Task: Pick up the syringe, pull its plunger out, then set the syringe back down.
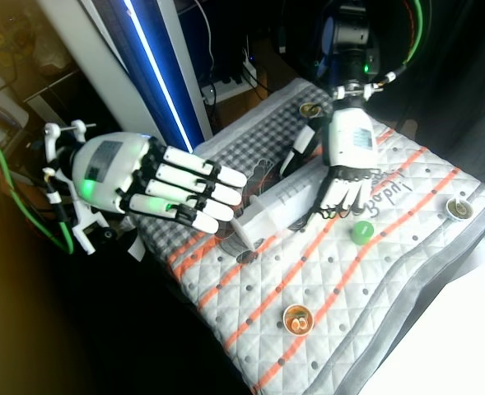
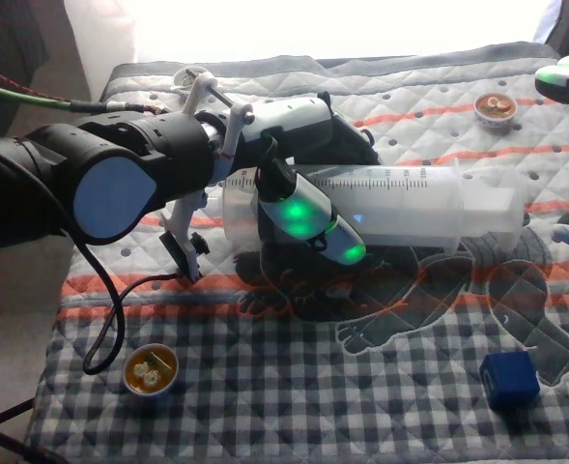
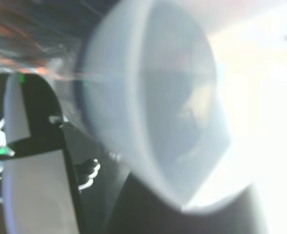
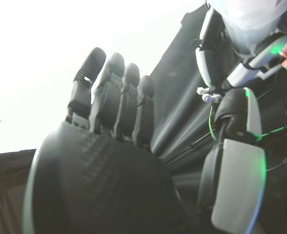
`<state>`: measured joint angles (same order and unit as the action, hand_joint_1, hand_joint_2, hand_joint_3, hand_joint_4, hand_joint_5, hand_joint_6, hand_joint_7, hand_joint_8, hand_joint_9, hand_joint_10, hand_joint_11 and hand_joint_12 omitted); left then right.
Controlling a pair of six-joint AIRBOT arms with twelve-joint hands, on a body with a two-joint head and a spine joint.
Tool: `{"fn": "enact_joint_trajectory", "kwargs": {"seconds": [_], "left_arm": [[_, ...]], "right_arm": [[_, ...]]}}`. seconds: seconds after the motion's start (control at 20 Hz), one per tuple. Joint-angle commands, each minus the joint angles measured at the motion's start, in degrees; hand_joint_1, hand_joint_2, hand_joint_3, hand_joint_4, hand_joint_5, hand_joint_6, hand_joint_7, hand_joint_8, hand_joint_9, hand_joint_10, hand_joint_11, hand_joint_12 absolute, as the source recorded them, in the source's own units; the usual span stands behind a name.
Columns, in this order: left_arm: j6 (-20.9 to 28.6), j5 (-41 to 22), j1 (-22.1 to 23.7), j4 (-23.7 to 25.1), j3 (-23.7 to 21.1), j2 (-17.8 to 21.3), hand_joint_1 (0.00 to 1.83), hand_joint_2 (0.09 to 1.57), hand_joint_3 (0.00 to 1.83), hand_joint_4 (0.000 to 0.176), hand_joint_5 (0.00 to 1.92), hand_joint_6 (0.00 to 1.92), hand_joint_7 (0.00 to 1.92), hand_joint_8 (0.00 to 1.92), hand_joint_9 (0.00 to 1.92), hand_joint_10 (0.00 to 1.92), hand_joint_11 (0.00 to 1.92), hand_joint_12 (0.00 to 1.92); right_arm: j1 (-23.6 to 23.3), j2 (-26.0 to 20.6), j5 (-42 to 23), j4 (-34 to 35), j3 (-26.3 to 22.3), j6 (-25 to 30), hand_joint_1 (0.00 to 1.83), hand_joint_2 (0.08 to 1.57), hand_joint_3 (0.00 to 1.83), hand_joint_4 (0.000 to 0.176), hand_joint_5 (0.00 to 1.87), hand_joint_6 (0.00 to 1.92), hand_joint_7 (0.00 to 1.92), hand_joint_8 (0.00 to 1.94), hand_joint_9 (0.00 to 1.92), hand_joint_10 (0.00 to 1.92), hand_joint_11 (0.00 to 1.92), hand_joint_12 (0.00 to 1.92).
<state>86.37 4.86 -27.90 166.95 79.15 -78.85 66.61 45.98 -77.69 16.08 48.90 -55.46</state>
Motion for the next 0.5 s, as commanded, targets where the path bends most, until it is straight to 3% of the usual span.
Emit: {"fn": "enact_joint_trajectory", "kwargs": {"seconds": [0.0,0.15,0.2,0.25,0.3,0.35,0.4,0.45], "left_arm": [[0.2,3.4,-0.1,-0.9,0.3,-0.2,1.21,1.19,0.0,0.0,0.95,1.01,0.74,1.42,0.53,1.42,0.23,1.91],[0.1,6.9,-0.1,-4.7,0.2,1.1,1.24,1.18,0.0,0.0,0.95,0.87,0.78,1.52,0.62,1.64,0.5,1.92],[0.1,8.4,-0.2,-5.7,-0.3,1.7,1.24,1.18,0.0,0.0,0.95,0.85,0.79,1.52,0.64,1.62,0.49,1.92],[0.1,10.4,-0.3,-6.7,-1.3,2.9,1.24,1.18,0.0,0.0,0.95,0.84,0.78,1.52,0.64,1.57,0.48,1.88],[0.1,12.7,-0.5,-7.3,-2.9,4.4,1.21,1.19,0.0,0.0,0.94,0.99,0.73,1.45,0.6,1.42,0.44,1.82],[0.1,14.9,-0.8,-7.7,-4.8,6.1,1.2,1.19,0.0,0.0,0.94,1.04,0.72,1.41,0.61,1.33,0.45,1.75],[0.1,16.6,-1.0,-7.5,-6.3,7.5,1.19,1.19,0.0,0.0,0.92,1.1,0.73,1.39,0.6,1.32,0.43,1.78],[0.1,18.2,-1.4,-7.0,-8.1,8.9,1.18,1.21,0.0,0.0,0.89,1.17,0.7,1.41,0.53,1.36,0.31,1.85]], "right_arm": [[-0.9,0.1,-7.3,-0.3,0.3,0.3,0.96,0.99,0.01,0.0,0.49,0.01,0.48,0.01,0.43,0.01,0.0,0.99],[-0.9,0.3,-7.3,-0.3,0.3,0.5,0.98,0.99,0.01,0.0,0.48,0.0,0.45,0.0,0.39,0.0,0.0,0.96],[-0.8,0.3,-7.3,-0.3,0.3,0.6,0.98,0.98,0.0,0.0,0.47,0.0,0.41,0.0,0.36,0.0,0.0,0.93],[-0.8,0.5,-7.3,-0.3,0.3,0.7,0.97,0.95,0.0,0.005,0.44,0.0,0.38,0.0,0.33,0.0,0.0,0.84],[-0.8,0.7,-7.3,-0.2,0.3,0.7,0.92,0.92,0.0,0.019,0.39,0.01,0.35,0.01,0.26,0.02,0.0,0.5],[-0.9,1.1,-7.3,0.0,0.3,0.8,0.88,0.89,0.0,0.033,0.37,0.01,0.32,0.0,0.23,0.01,0.0,0.38],[-1.0,1.4,-7.3,0.0,0.3,0.8,0.83,0.88,0.0,0.008,0.31,0.0,0.27,0.0,0.2,0.0,0.0,0.47],[-1.0,1.8,-7.3,0.0,0.3,0.8,0.8,0.87,0.0,0.0,0.25,0.0,0.21,0.0,0.17,0.0,0.0,0.51]]}}
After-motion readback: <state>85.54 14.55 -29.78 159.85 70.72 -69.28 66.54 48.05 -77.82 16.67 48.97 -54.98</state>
